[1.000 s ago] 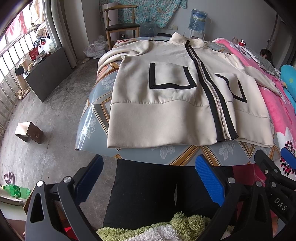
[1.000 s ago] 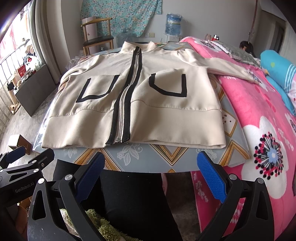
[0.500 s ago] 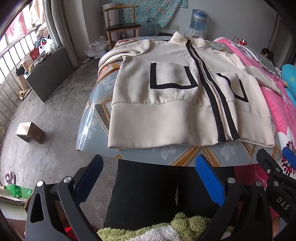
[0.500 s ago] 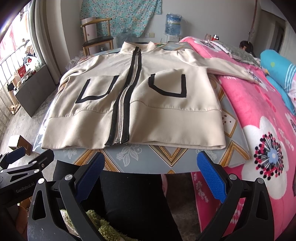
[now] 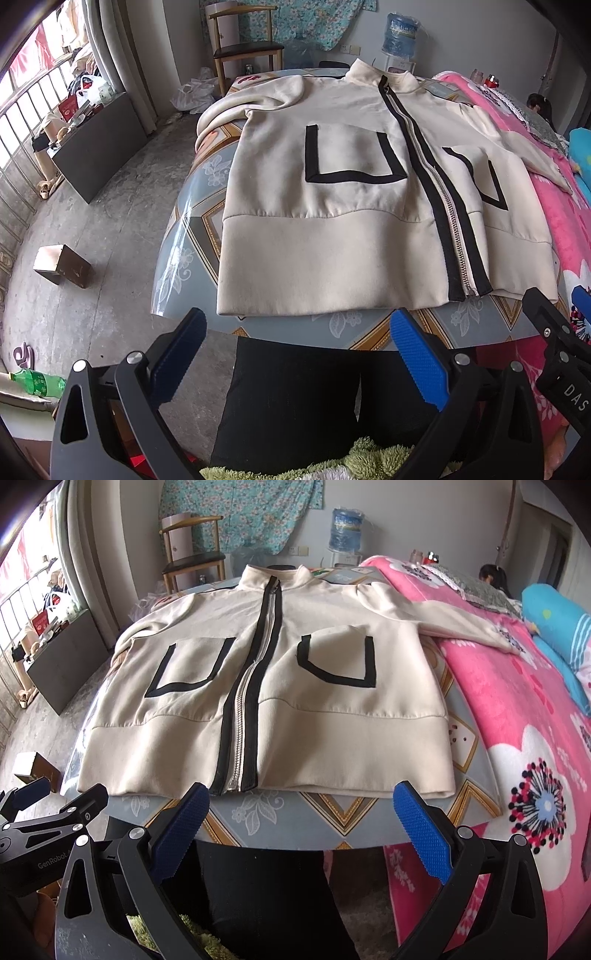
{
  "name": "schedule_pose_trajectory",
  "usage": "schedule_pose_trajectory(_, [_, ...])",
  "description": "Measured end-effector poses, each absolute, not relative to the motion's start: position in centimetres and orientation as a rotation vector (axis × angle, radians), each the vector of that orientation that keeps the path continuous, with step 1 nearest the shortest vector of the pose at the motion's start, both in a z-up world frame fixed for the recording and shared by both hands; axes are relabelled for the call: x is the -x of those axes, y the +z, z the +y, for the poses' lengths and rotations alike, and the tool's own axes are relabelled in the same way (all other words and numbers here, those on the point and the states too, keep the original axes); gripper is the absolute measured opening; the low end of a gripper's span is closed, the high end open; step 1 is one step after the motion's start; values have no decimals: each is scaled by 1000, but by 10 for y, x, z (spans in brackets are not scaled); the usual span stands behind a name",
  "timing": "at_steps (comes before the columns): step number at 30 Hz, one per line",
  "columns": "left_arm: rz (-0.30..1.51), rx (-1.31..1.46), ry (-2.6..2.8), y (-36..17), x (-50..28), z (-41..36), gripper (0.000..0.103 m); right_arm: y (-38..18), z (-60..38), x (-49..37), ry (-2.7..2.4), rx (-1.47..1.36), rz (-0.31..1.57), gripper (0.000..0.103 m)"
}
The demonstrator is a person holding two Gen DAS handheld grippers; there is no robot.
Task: Fold large clothes
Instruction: 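Reach the left tool to the jacket sleeve cuff and grasp it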
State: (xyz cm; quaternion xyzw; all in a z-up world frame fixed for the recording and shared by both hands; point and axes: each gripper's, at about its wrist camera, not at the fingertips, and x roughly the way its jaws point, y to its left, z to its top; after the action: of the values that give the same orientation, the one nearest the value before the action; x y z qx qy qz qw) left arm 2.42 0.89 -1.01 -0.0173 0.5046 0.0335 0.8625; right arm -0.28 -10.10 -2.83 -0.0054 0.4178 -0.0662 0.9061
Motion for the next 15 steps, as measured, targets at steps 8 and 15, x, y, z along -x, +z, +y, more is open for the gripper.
schedule_pose_trajectory(8, [1070, 35, 77, -11, -42, 17, 98, -23, -95, -17, -133, 11, 865, 97])
schedule_pose_trajectory(15, [1025, 62, 101, -1, -68, 42, 98, -9, -84, -43, -162, 54, 833, 97])
